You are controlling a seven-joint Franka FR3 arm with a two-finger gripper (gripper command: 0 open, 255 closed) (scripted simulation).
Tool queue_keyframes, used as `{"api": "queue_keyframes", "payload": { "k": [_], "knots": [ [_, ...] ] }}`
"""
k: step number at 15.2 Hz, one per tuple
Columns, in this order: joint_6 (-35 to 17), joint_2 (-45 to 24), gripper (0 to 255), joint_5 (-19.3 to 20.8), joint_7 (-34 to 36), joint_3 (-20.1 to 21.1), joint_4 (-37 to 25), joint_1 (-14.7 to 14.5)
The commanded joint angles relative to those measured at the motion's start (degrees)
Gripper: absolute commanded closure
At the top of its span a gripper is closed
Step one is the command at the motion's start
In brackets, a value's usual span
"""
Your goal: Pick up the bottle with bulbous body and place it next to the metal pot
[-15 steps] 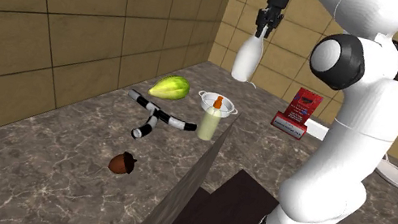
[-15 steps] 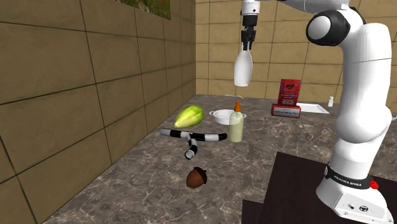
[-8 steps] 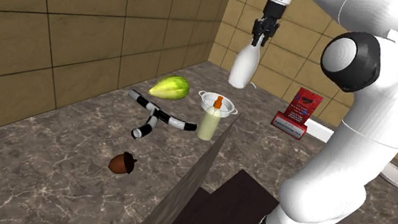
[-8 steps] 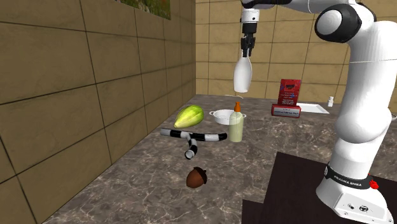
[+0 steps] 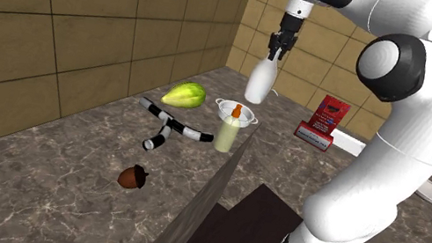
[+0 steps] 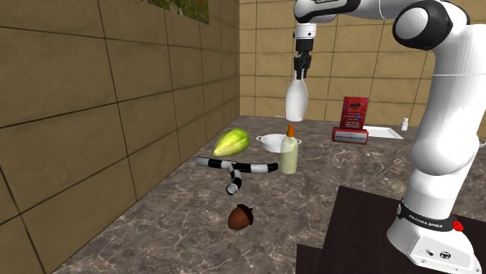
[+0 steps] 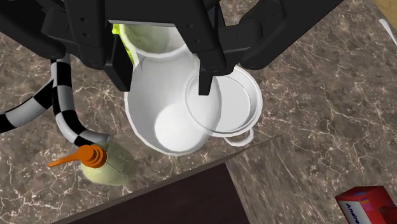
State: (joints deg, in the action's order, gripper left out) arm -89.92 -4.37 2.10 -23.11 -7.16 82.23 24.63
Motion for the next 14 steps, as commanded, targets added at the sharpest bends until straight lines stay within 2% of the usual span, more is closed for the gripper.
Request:
{"api": "queue_keyframes", "payload": {
  "k": [1,14],
  "knots": [
    [-1.8,0.7,255,0.1,0.1,0.0,2.5,-0.1],
    [-12.4,2.7,255,0.4,0.7,0.1,15.1,-0.1]
  ]
}}
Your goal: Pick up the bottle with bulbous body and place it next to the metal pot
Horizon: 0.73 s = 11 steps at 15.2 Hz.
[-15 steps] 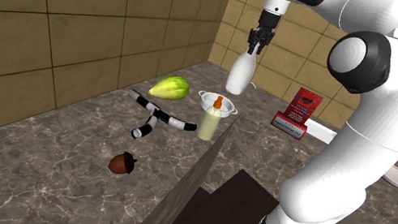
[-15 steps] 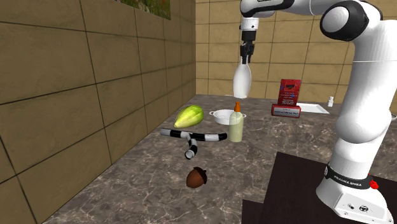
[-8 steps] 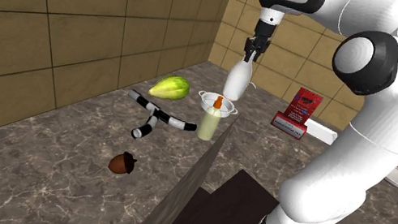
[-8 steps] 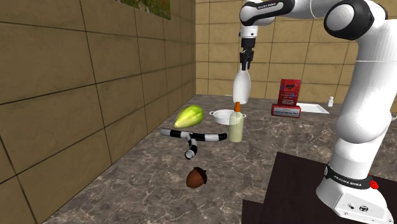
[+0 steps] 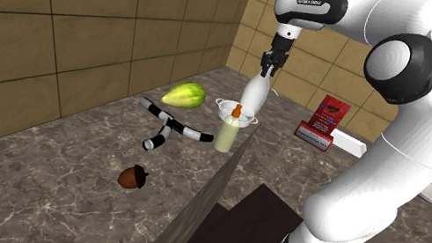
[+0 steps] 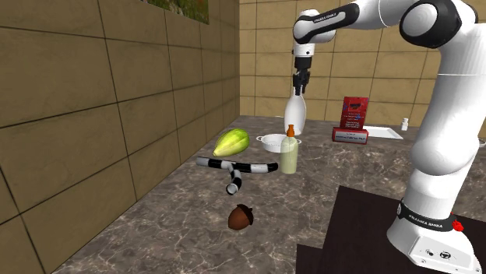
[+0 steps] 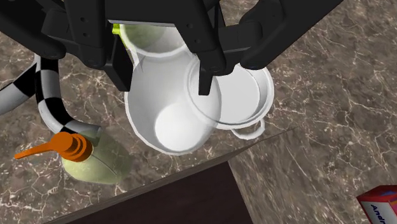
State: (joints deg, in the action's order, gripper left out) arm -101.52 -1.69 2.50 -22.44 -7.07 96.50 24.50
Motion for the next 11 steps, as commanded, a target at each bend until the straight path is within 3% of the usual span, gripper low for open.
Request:
{"api": "queue_keyframes", "payload": {
  "k": [1,11],
  "knots": [
    [-1.6,0.1,255,0.0,0.1,0.0,1.6,0.0],
    [-9.2,-0.2,255,0.1,0.4,0.0,9.0,0.0]
  ]
}}
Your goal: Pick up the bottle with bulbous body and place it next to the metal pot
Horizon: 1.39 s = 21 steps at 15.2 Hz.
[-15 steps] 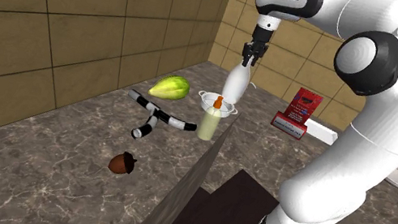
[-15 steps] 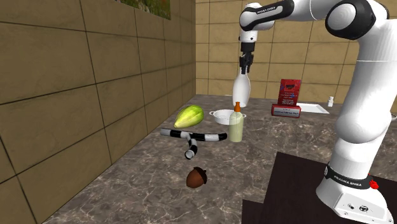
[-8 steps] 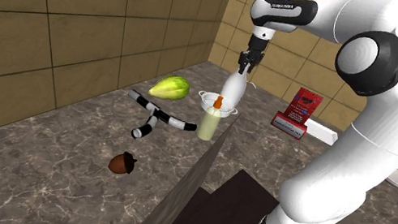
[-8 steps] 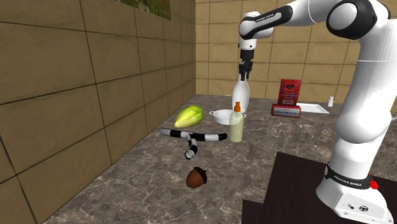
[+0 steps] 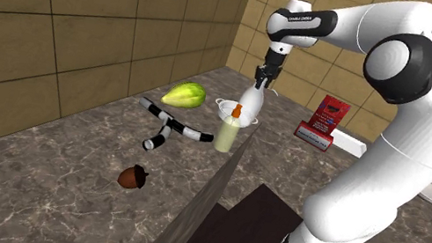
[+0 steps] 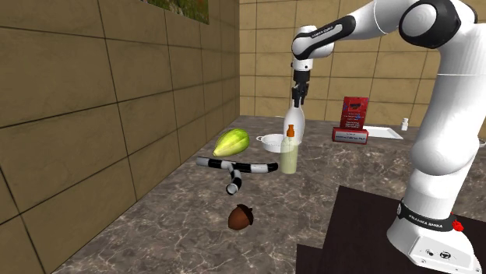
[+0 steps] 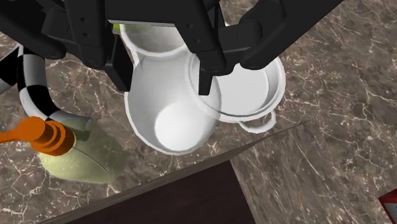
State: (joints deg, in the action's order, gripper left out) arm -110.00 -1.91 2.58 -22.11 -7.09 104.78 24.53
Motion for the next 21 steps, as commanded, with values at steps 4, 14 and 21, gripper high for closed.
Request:
{"api": "queue_keyframes", "payload": {
  "k": [4,14,21],
  "knots": [
    [-3.8,-0.4,255,0.0,0.1,0.0,3.3,0.0],
    [-11.3,-2.4,255,-0.1,0.3,-0.1,8.9,0.1],
    [-11.3,-2.4,255,-0.1,0.3,-0.1,8.9,0.1]
  ]
}}
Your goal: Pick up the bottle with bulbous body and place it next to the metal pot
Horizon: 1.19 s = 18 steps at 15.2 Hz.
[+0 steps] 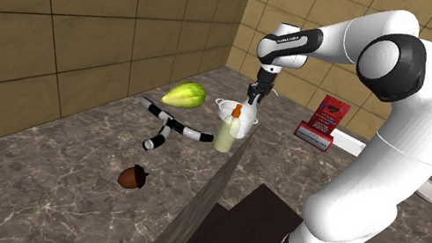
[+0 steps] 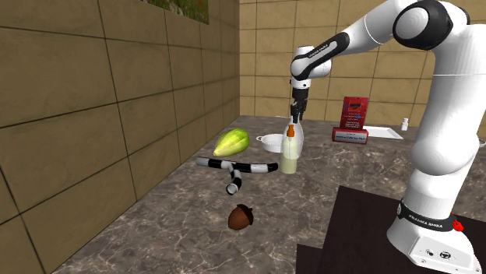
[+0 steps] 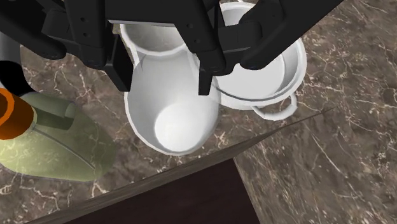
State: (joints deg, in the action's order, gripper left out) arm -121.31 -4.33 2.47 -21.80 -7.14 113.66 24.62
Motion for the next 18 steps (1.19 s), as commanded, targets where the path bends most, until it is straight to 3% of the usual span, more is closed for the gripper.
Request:
{"api": "queue_keyframes", "payload": {
  "k": [1,2,7,11,18],
  "knots": [
    [0.0,0.0,255,0.0,0.0,0.0,0.0,0.0],
    [0.0,0.0,0,0.0,0.0,0.0,0.0,0.0],
    [0.0,0.0,0,0.0,0.0,0.0,0.0,0.0],
    [6.8,2.4,0,0.2,0.2,0.1,-4.4,-0.2],
    [6.8,2.4,0,0.2,0.2,0.1,-4.4,-0.2]
  ]
}}
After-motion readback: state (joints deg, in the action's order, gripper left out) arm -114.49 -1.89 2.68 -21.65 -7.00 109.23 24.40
